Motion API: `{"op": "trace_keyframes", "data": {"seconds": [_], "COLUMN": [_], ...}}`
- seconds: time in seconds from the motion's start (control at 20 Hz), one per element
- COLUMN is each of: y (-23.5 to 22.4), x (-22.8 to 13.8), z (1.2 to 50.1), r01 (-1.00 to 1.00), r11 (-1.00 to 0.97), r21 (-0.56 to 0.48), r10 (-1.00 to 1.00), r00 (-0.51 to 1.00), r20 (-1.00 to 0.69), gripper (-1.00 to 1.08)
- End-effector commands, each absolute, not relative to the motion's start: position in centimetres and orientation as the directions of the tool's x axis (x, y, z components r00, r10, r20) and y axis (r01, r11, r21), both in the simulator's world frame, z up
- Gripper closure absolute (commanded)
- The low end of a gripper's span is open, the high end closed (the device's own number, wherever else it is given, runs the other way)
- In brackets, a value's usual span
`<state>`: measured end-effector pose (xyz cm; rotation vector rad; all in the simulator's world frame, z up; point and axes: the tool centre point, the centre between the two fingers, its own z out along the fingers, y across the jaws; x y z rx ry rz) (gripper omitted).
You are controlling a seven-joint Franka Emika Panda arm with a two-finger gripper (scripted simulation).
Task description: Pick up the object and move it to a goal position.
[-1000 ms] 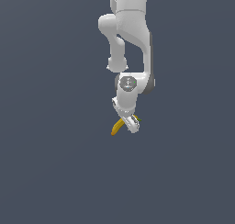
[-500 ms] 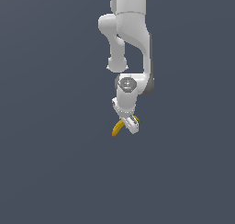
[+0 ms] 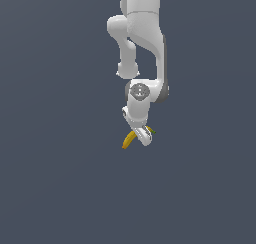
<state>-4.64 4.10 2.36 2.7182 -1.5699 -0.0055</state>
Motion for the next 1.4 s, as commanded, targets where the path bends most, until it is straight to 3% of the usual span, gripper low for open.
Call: {"op": "trace_keyframes", "data": {"seconds": [0.0, 1.35], "y": [4.3, 10.4], "x": [-4.2, 5.1], "z": [3.1, 22.5], "r01": [-0.866, -0.866], "r11": [-0.500, -0.501], "r21": [0.001, 0.001], "r10": [-0.866, -0.866], "r00": [0.500, 0.501], "r20": [-0.001, 0.001], "gripper": [1.08, 1.08]}}
